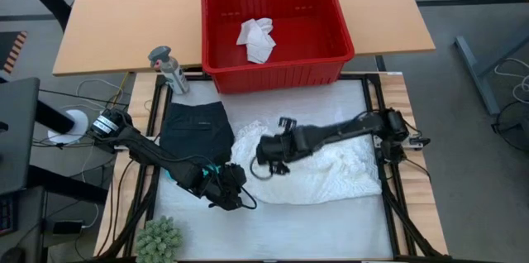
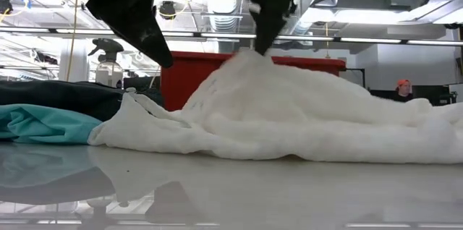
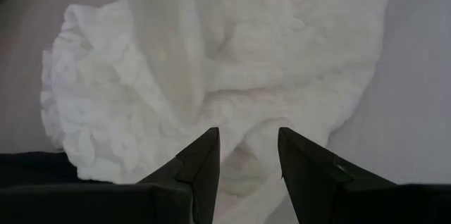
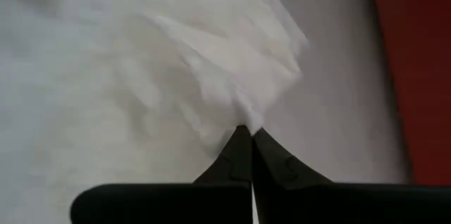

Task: Fold laundry
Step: Fold the white dress

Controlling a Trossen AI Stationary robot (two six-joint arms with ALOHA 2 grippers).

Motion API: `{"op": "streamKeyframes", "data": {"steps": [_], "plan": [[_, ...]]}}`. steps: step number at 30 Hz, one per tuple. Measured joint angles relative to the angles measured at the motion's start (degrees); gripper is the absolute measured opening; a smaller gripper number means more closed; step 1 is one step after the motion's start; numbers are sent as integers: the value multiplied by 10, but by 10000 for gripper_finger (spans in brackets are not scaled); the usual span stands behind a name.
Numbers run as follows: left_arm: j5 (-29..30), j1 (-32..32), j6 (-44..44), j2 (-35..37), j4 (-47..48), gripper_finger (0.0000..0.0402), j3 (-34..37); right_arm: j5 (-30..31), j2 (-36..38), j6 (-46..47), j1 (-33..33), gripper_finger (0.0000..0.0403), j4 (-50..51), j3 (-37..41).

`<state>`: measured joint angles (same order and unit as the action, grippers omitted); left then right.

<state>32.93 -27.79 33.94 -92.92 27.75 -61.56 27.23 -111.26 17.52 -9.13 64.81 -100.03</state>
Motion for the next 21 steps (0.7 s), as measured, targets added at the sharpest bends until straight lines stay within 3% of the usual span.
{"op": "streamKeyframes", "data": {"steps": [6, 15, 18, 21], "plan": [[-1, -8, 46, 0, 18, 133, 0, -11, 0, 103, 61, 35, 26, 41], [50, -38, 96, 29, 69, 133, 0, -71, -1, 50, 145, 154, 58, 50], [93, -40, 174, 62, 108, 133, 0, -93, -1, 18, 167, 197, 64, 50], [162, -39, 334, 107, 187, 133, 0, -100, 9, -17, 177, 220, 76, 50]]}}
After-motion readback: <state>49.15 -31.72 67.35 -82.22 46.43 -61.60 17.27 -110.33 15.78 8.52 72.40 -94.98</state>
